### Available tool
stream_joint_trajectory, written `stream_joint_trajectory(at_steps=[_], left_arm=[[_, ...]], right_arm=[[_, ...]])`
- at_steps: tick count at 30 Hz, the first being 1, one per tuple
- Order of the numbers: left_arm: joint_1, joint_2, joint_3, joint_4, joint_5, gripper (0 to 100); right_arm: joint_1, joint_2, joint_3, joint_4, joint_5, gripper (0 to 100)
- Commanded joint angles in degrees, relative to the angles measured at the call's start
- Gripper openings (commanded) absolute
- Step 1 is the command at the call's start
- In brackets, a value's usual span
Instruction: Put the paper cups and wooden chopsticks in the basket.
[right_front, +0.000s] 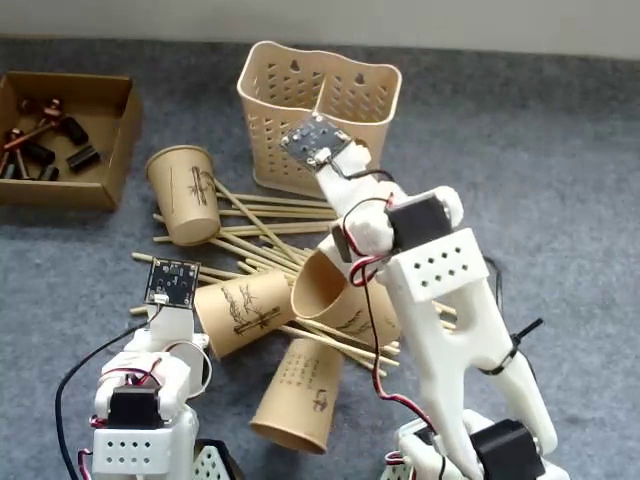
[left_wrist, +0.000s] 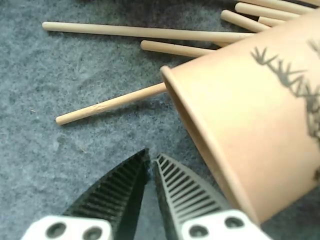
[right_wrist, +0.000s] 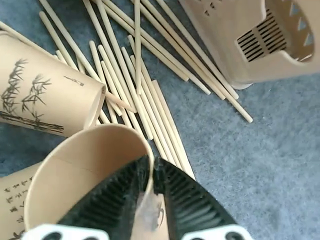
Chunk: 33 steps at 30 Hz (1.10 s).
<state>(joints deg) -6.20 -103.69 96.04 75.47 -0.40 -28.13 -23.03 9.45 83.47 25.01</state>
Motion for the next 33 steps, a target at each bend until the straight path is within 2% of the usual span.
stream_joint_trajectory(at_steps=[1,18,25,33], left_arm=[[0.8,-0.3,1.2,0.2,-0.1,1],[0.8,-0.3,1.2,0.2,-0.1,1],[0.8,-0.3,1.2,0.2,-0.1,1],[0.8,-0.3,1.2,0.2,-0.1,1]], right_arm=[[0.7,-4.4,-2.7,-1.7,0.4,0.5],[2.3,-13.8,-2.7,-27.8,0.3,0.5],[7.9,-13.3,-2.6,-38.1,-8.3,0.5],[9.4,-13.3,-2.6,-48.5,-11.3,0.5]])
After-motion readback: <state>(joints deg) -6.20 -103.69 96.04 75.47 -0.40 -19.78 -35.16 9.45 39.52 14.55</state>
